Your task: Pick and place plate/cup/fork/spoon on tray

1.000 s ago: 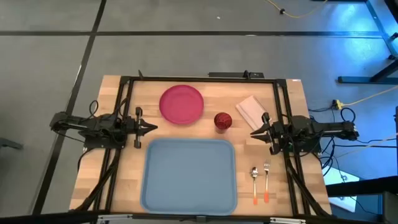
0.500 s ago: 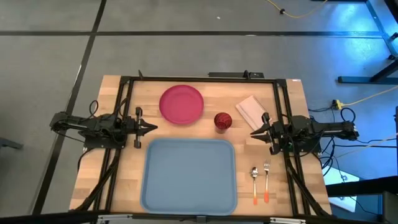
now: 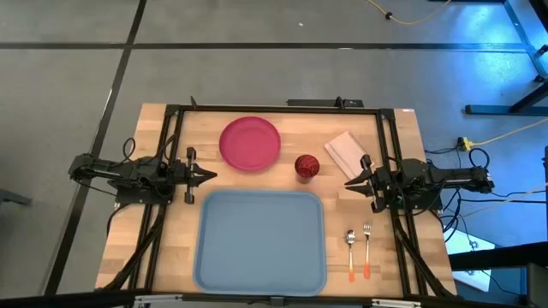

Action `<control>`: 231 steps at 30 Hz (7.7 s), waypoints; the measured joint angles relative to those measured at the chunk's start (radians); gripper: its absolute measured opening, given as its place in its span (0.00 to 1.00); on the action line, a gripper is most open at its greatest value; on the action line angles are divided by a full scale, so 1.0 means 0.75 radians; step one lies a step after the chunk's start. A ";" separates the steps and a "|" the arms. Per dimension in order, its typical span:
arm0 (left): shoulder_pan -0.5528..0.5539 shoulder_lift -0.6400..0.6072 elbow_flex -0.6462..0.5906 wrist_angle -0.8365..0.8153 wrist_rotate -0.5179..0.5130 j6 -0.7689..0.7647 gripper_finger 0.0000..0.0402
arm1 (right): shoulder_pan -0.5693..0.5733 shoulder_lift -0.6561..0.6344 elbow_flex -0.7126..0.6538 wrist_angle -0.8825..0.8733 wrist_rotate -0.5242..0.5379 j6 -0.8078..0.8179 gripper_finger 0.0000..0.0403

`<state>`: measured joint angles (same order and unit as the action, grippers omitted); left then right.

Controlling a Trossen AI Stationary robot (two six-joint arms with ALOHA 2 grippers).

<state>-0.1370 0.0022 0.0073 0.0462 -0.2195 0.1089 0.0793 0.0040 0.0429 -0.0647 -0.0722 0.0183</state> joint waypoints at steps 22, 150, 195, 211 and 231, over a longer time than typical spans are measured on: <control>0.000 0.000 0.000 0.000 0.000 0.000 0.02 | 0.000 0.001 0.000 0.137 0.026 0.199 0.14; 0.806 1.630 0.803 -0.558 -0.218 -0.843 0.19 | 0.000 0.005 0.000 0.201 0.350 0.145 0.14; 0.802 1.630 0.692 -0.324 -0.263 -0.675 0.23 | 0.000 0.005 0.000 0.184 0.350 0.140 0.14; 0.790 1.630 0.691 -0.326 -0.300 -0.844 0.32 | 0.000 0.005 0.000 0.183 0.350 0.140 0.14; 0.779 1.630 0.690 -0.482 -0.249 -1.064 0.32 | 0.000 0.005 0.000 0.177 0.350 0.139 0.14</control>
<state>0.4469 1.2247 0.5251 -0.3149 -0.4061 -0.6893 0.0795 0.0074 0.0429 0.0679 0.1905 0.1229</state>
